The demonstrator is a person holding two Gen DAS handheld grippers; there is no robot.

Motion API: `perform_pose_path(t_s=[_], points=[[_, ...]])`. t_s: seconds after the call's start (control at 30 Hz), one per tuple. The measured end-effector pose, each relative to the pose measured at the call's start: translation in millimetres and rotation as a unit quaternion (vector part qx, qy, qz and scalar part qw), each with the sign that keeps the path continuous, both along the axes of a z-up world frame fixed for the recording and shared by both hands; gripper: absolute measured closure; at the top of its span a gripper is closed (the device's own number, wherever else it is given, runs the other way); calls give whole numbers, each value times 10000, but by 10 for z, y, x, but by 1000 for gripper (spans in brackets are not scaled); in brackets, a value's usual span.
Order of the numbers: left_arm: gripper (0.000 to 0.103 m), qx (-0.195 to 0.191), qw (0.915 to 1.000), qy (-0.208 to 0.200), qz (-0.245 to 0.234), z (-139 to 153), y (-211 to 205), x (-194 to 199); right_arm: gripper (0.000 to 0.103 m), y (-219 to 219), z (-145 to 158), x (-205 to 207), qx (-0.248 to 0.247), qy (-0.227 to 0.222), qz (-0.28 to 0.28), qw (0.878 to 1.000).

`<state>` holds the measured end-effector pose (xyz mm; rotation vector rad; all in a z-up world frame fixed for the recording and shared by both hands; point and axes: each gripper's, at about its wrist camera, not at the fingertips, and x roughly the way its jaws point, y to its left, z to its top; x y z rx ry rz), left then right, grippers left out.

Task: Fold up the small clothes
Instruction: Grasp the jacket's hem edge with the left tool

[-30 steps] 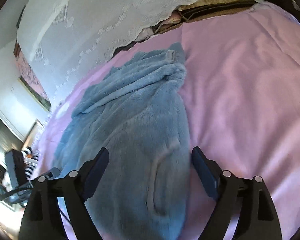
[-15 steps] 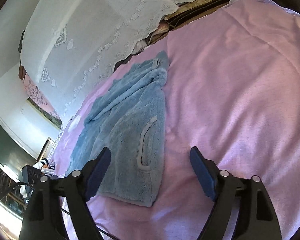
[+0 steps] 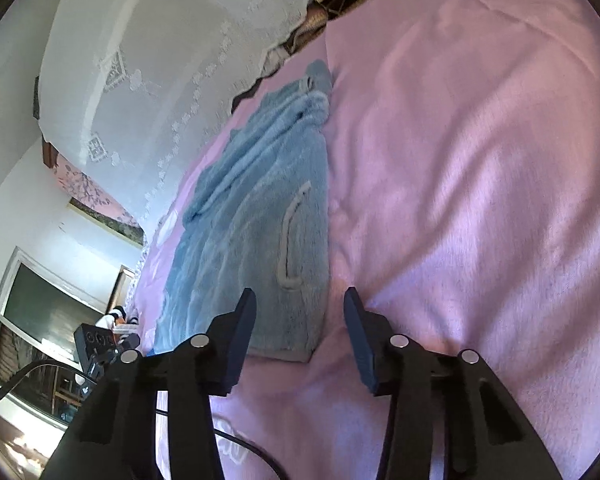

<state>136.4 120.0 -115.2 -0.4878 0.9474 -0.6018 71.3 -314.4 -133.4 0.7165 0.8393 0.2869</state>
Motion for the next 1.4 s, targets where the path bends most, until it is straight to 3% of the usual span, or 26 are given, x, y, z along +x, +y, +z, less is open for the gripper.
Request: perform_pose_path(t_s=[0.17, 0.33, 0.5, 0.63, 0.73, 0.8, 1.0, 1.17, 1.33, 1.4], points=[[17, 578, 9982, -160, -88, 17, -207, 110, 58, 154, 12, 97, -355, 131, 116, 9992], [17, 625, 9978, -223, -45, -2, -259, 160, 58, 267, 19, 130, -533, 56, 162, 9984], [29, 463, 9987, -176, 96, -21, -176, 160, 58, 325, 23, 43, -639, -42, 302, 9975], [36, 671, 9975, -170, 115, -30, -229, 210, 59, 362, 25, 124, -699, -31, 370, 9969], [52, 634, 9977, -136, 217, -41, -188, 209, 82, 361, -3, 145, -664, -55, 313, 9973], [69, 442, 9988, -38, 194, -74, -150, 209, 87, 324, -15, 121, -521, -100, 279, 9982], [72, 513, 9984, -58, 239, -84, -167, 174, 88, 309, 7, 83, -466, -198, 269, 9984], [72, 53, 9991, 132, 387, -152, -66, 191, 86, 281, -35, 106, -260, -63, 345, 9990], [74, 261, 9992, 71, 293, -117, -116, 142, 83, 301, -25, 107, -329, -78, 385, 9987], [80, 239, 9993, 80, 280, -118, -103, 134, 85, 314, -18, 100, -380, -118, 369, 9985]])
